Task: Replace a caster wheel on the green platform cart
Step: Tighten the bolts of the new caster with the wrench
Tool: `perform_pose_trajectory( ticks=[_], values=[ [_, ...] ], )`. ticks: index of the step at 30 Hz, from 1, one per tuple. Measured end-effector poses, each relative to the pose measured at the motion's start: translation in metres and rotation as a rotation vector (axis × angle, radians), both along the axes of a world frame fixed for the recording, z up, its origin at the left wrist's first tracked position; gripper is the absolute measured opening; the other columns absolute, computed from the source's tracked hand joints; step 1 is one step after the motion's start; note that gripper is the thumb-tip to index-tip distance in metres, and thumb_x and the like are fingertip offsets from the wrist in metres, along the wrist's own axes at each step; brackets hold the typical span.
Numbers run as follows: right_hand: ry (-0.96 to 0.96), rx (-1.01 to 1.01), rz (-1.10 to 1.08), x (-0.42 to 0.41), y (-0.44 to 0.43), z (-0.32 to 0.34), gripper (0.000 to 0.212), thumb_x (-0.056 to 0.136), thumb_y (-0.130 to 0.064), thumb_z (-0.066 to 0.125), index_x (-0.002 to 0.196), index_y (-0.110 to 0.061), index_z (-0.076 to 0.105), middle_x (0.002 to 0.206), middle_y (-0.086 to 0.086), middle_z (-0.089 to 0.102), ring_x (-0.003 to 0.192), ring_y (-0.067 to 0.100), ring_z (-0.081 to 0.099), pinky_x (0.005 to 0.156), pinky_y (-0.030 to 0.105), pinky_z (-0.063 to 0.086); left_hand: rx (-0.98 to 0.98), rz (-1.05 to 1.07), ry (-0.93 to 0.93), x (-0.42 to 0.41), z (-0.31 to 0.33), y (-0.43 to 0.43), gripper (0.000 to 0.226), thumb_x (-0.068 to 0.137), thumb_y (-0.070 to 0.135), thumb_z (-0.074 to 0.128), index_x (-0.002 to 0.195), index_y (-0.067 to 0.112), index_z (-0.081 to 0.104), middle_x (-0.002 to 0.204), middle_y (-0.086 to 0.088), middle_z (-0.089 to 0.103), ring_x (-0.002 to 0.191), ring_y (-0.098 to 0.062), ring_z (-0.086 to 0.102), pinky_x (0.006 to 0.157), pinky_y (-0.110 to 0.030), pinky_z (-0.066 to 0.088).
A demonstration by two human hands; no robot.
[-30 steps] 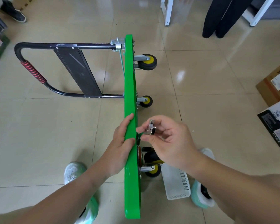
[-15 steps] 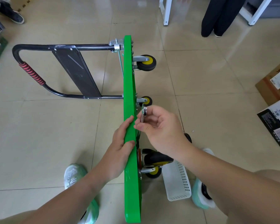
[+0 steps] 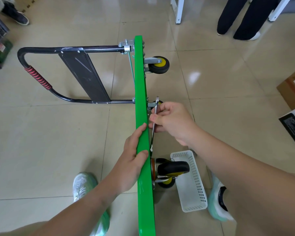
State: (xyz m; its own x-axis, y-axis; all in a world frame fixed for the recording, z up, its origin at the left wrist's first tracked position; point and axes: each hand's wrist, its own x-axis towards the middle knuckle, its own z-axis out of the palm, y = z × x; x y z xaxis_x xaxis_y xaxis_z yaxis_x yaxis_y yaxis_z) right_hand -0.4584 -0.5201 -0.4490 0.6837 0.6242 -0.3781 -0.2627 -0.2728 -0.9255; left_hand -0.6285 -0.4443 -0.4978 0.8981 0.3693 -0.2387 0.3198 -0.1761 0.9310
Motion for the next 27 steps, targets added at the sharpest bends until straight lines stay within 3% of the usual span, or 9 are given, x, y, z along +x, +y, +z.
perform_pose_trajectory(
  ticks=[3,5,11,15,20,27],
  values=[
    [-0.013,0.029,-0.055,0.008,-0.008,0.007,0.010,0.091,0.001,0.068,0.094,-0.006,0.063,0.080,0.009,0.070,0.070,0.021,0.074,0.070,0.035,0.063,0.011,-0.009,0.002,0.001,0.000,0.000,0.069,0.090,0.031,0.041,0.147,0.064,0.020,0.147,0.040,0.026,0.133,0.025,0.028,0.103,-0.001,0.024],
    [-0.085,0.049,-0.082,0.009,-0.016,0.015,0.011,0.091,0.001,0.068,0.097,-0.007,0.064,0.084,0.010,0.072,0.074,0.021,0.075,0.075,0.039,0.064,0.006,-0.006,0.006,0.001,0.000,0.000,0.069,0.090,0.032,0.041,0.148,0.065,0.019,0.146,0.041,0.025,0.131,0.026,0.028,0.101,0.001,0.024],
    [-0.253,0.240,0.077,-0.024,-0.042,0.022,0.027,0.083,0.009,0.071,0.094,-0.015,0.065,0.085,0.003,0.075,0.087,0.022,0.075,0.083,0.027,0.059,-0.001,0.006,-0.012,0.003,-0.005,0.001,0.073,0.085,0.045,0.044,0.153,0.060,0.019,0.156,0.025,0.029,0.145,0.006,0.029,0.118,-0.025,0.027],
    [-0.294,0.333,0.135,-0.037,-0.054,0.016,0.031,0.082,0.010,0.072,0.094,-0.018,0.065,0.086,0.000,0.074,0.089,0.020,0.074,0.089,0.029,0.057,0.022,0.001,-0.025,0.002,-0.006,0.001,0.077,0.083,0.048,0.042,0.156,0.056,0.019,0.162,0.020,0.027,0.148,0.006,0.025,0.119,-0.024,0.023],
    [-0.387,0.345,0.160,-0.049,-0.055,0.006,0.034,0.080,0.003,0.073,0.097,-0.024,0.063,0.089,-0.002,0.073,0.089,0.017,0.073,0.091,0.032,0.057,0.039,0.010,-0.021,0.002,-0.006,0.001,0.073,0.090,0.031,0.042,0.157,0.051,0.020,0.163,0.019,0.028,0.149,0.007,0.024,0.123,-0.024,0.020],
    [-0.446,0.340,0.149,-0.057,-0.058,-0.006,0.026,0.081,-0.006,0.074,0.101,-0.021,0.065,0.094,0.000,0.074,0.091,0.013,0.073,0.090,0.043,0.060,0.044,0.011,-0.016,0.003,-0.004,0.000,0.067,0.092,0.035,0.043,0.149,0.062,0.021,0.163,0.021,0.028,0.148,0.009,0.025,0.123,-0.025,0.023]
  ],
)
